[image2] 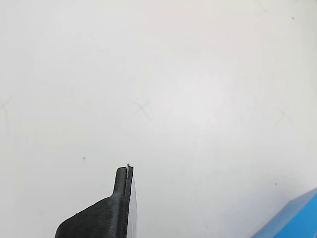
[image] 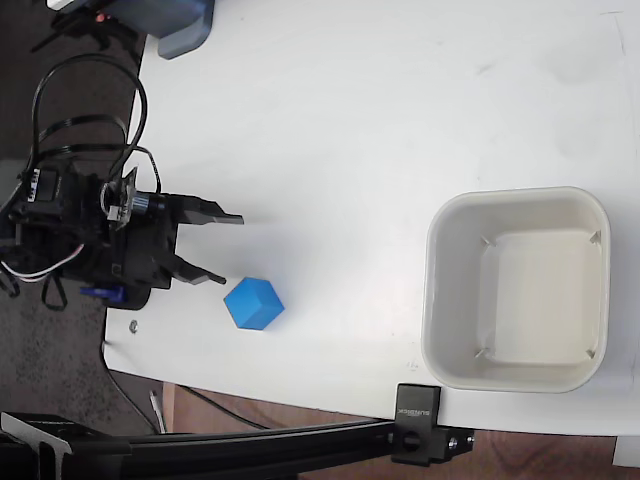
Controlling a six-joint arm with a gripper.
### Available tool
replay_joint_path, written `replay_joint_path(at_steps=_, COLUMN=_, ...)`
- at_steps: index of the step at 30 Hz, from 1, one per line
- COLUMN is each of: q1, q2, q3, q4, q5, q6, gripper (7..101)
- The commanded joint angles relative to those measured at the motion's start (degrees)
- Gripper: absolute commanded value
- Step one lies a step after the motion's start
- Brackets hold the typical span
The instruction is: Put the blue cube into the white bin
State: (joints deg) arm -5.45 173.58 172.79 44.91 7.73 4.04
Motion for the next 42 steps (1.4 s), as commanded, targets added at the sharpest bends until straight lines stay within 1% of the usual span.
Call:
replay_joint_path(at_steps=1, q1=0.4, q2=1.3, q3=-1.4, q4=-0.3, q5=-0.7, q6=-0.1, gripper=100.3)
replay_joint_path(at_steps=26, q1=0.1, q2=1.3, q3=-1.4, q4=-0.3, q5=-1.3, q6=-0.6, gripper=100.3)
replay_joint_path(at_steps=33, q1=0.4, q2=1.3, q3=-1.8, q4=-0.2, q5=-0.2, q6=0.3, gripper=100.3)
replay_joint_path(at_steps=34, q1=0.7, q2=1.3, q3=-2.5, q4=-0.2, q5=-0.4, q6=0.3, gripper=100.3)
replay_joint_path(at_steps=36, q1=3.2, q2=1.3, q3=-4.8, q4=0.1, q5=-2.9, q6=-1.0, gripper=100.3)
replay_joint_path(at_steps=40, q1=9.1, q2=-3.9, q3=-13.3, q4=3.1, q5=-7.6, q6=-8.3, gripper=100.3)
replay_joint_path(at_steps=42, q1=13.9, q2=-7.6, q3=-18.2, q4=4.9, q5=-12.2, q6=-12.7, gripper=100.3)
